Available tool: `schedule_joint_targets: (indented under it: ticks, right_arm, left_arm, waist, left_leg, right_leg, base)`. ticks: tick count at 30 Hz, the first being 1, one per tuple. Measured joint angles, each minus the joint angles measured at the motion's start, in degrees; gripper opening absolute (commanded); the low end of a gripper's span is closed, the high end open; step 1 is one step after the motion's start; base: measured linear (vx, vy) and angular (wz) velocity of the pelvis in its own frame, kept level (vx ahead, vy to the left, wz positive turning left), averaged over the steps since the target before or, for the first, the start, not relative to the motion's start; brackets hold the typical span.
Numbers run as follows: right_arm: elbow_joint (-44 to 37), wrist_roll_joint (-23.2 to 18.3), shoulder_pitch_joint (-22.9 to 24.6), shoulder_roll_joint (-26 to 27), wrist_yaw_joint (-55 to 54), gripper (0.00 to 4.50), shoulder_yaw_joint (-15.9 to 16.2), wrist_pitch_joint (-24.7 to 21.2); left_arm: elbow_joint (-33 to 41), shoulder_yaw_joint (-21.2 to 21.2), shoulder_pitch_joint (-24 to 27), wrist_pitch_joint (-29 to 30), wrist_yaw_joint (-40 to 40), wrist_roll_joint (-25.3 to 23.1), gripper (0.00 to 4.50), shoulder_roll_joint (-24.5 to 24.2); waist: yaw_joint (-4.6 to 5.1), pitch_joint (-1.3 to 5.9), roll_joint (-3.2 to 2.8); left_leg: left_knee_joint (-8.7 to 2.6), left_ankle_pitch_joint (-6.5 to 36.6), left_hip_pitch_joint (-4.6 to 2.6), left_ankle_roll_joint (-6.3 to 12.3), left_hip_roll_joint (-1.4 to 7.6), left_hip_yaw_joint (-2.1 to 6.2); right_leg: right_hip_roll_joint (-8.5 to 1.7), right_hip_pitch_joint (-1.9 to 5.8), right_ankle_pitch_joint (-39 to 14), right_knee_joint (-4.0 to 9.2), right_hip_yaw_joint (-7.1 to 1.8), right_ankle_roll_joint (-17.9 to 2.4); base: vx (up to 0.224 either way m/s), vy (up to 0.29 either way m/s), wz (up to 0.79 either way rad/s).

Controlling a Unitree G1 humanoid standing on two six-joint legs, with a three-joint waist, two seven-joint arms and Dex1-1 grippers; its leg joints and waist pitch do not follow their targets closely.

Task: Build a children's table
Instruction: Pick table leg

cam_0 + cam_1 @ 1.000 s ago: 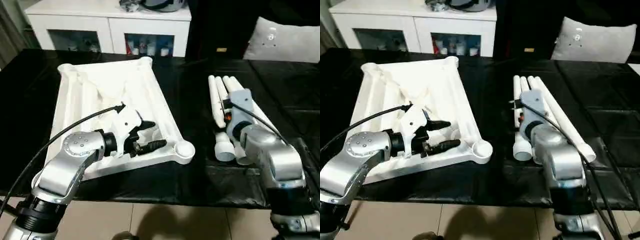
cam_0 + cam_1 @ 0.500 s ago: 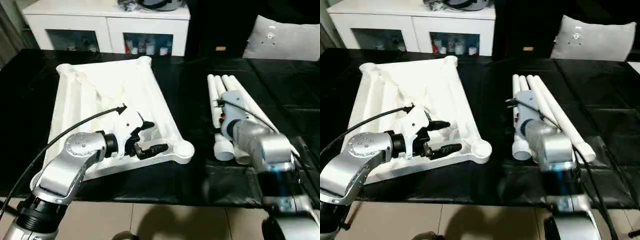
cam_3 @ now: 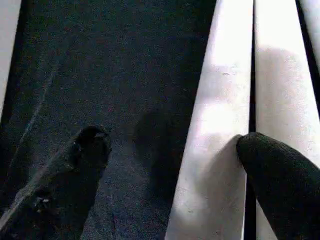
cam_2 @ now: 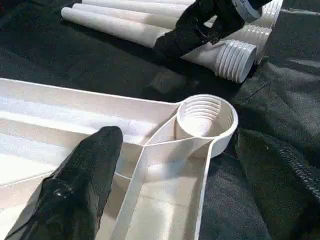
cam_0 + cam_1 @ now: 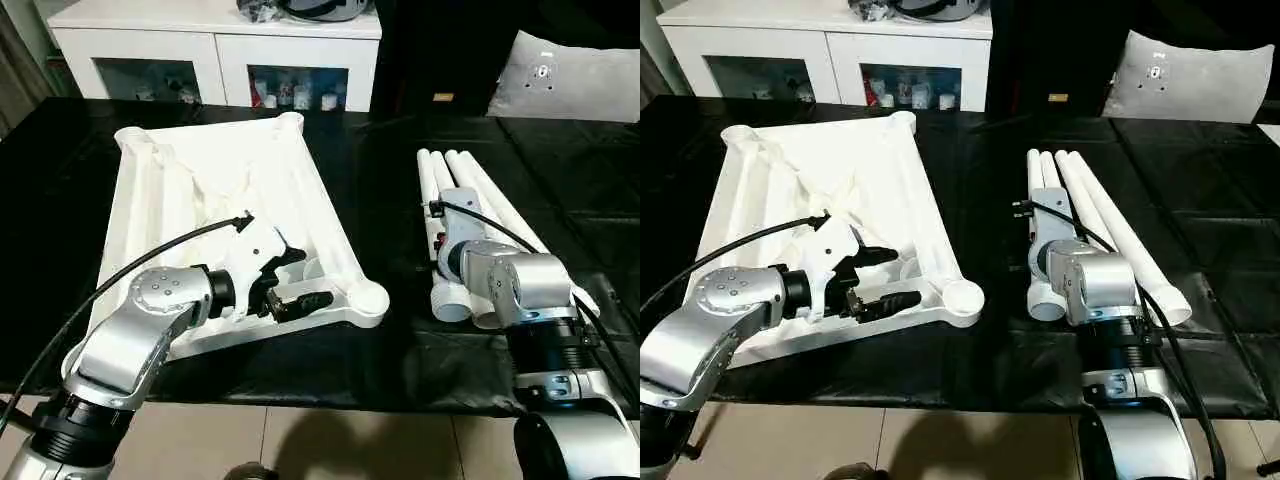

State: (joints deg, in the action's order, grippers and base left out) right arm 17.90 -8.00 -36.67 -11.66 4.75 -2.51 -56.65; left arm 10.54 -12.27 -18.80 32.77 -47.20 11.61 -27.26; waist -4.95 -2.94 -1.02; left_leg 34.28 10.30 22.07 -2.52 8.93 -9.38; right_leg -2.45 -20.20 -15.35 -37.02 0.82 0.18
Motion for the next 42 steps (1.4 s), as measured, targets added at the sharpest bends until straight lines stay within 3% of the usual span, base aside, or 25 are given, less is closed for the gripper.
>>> schedule_joint_targets:
  ticks: [18,20,27,29,32,33,42]
  right_arm:
    - [-0.4,-1.4,1.2,2.5,-0.6,4.5,-2.0,-4.0]
    - [-0.4,-1.7,1.2,2.7,-0.5,4.15,-2.9,-4.3]
    - [-0.2,-2.9,1.2,3.4,-0.6,3.68,-5.1,-4.9]
    - [-0.2,-3.2,1.2,3.6,-0.6,3.36,-5.7,-5.2]
    - [-0.2,-3.4,1.2,3.6,-0.6,3.33,-6.2,-5.7]
    - [-0.2,-3.4,1.2,3.6,-0.6,3.07,-6.3,-5.8]
    - [0.8,-4.1,0.6,4.3,-1.0,2.51,-8.9,-6.7]
  left_arm:
    - [0.0,-1.0,0.0,0.0,-0.1,-0.1,4.07,-0.4]
    - [0.0,-1.2,0.1,0.0,-0.1,-0.1,4.09,-0.4]
    - [0.0,-1.2,0.1,0.0,-0.1,-0.1,4.09,-0.6]
    - [0.0,-1.2,0.1,0.0,-0.1,-0.1,4.09,-0.6]
    - [0.0,-1.3,0.1,0.0,-0.1,-0.1,4.09,-0.8]
    - [0.0,-1.3,0.1,0.0,-0.1,-0.1,4.09,-0.8]
    - [0.0,-1.3,0.1,0.0,0.1,-0.1,4.09,-0.8]
  waist:
    - [0.02,0.0,0.01]
    - [-0.01,0.0,0.02]
    - [0.0,0.0,0.02]
    - [-0.01,0.01,0.02]
    - [-0.01,0.01,0.02]
    - [-0.01,0.01,0.02]
    - [0.0,0.02,0.04]
  left_leg:
    - [-0.04,0.0,0.01,-0.01,0.01,-0.05]
    - [-0.04,0.0,0.01,-0.01,0.01,-0.06]
    - [-0.04,0.0,0.01,-0.02,0.02,-0.1]
    - [-0.06,0.0,0.01,-0.02,0.03,-0.1]
    - [-0.06,0.0,0.0,-0.02,0.03,-0.11]
    - [-0.06,0.0,0.01,-0.02,0.03,-0.12]
    - [-0.06,0.0,0.0,-0.03,0.04,-0.13]
  right_leg:
    - [0.0,-0.06,0.0,0.0,-0.03,0.0]
    - [0.0,-0.06,0.0,0.0,-0.04,0.0]
    - [0.0,-0.06,0.0,0.0,-0.05,0.0]
    - [0.0,-0.07,0.0,0.0,-0.05,0.0]
    - [0.0,-0.07,0.0,0.0,-0.05,0.0]
    - [0.0,-0.07,0.0,0.0,-0.05,0.0]
    - [0.0,-0.08,0.0,0.0,-0.06,0.0]
  base:
    - [0.0,0.0,0.0]
    - [0.0,0.0,0.0]
    - [0.0,0.0,0.0]
    - [0.0,0.0,0.0]
    - [0.0,0.0,0.0]
    - [0.0,0.0,0.0]
    - [0.0,0.0,0.0]
